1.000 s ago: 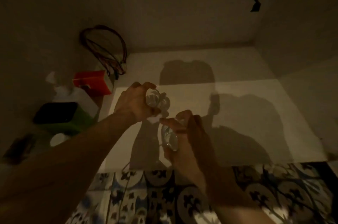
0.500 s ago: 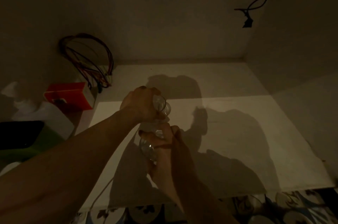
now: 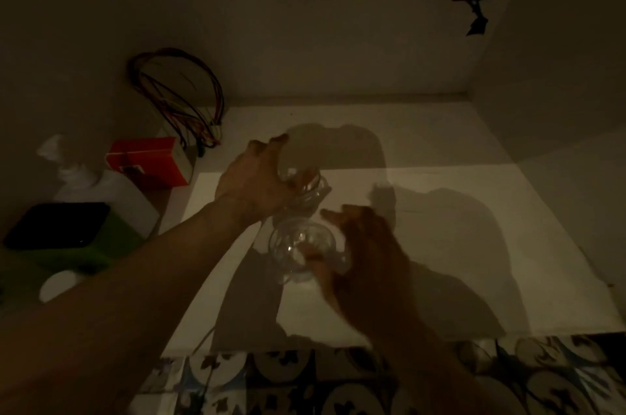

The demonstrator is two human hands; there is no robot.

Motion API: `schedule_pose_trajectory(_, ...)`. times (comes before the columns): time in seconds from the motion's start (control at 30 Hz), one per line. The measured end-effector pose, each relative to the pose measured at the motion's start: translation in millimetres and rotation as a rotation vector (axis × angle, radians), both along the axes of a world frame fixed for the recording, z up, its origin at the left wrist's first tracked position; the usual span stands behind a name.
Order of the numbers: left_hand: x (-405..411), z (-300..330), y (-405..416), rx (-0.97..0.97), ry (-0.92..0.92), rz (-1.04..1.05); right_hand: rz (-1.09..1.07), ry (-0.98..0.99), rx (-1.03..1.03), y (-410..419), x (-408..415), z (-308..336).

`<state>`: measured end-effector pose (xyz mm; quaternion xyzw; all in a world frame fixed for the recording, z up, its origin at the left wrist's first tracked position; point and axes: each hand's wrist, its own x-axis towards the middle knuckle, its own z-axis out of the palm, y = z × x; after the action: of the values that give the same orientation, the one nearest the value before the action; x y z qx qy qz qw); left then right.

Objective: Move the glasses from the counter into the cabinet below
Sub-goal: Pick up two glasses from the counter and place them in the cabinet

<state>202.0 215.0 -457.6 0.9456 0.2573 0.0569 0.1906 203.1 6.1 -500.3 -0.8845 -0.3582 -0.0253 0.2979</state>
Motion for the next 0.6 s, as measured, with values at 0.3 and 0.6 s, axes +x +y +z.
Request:
schedule_pose_trajectory(0.3, -106, 69, -58, 0.144, 0.481, -0.030, -0.085, 0.383, -0.586, -60, -14, 118)
schedule_pose_trajectory(0.6, -184, 299, -168, -0.081, 0.644, -0.080, -0.034, 0.570, -0.845, -121, -85, 382)
